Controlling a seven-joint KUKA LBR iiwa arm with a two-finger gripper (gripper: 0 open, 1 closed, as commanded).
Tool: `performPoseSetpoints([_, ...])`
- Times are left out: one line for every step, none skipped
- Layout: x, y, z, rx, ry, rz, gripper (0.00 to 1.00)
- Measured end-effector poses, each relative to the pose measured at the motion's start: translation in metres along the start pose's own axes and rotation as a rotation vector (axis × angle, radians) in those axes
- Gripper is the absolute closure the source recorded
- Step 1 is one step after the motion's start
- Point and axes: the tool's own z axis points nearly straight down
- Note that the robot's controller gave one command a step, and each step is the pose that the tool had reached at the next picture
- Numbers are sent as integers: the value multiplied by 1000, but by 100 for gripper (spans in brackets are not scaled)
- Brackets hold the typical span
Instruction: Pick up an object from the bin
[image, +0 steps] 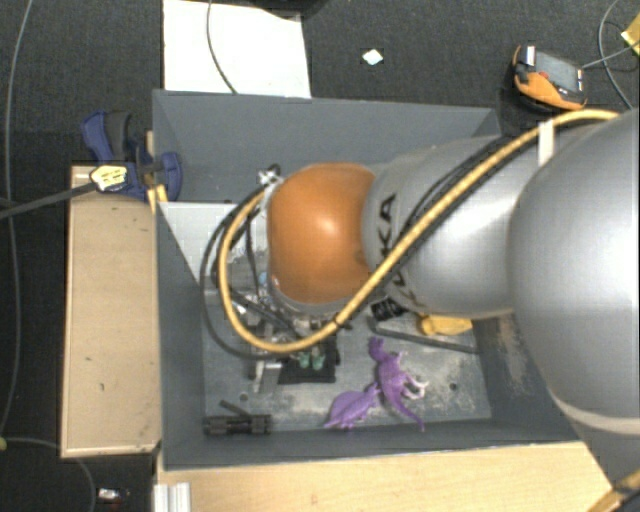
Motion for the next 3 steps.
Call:
performPoseSetpoints([-2,-1,-5,-1,-6,6,0])
performPoseSetpoints([-50,-44,81,-2,-4,340,0])
performPoseSetpoints([-51,-66,86,-6,-4,201,0])
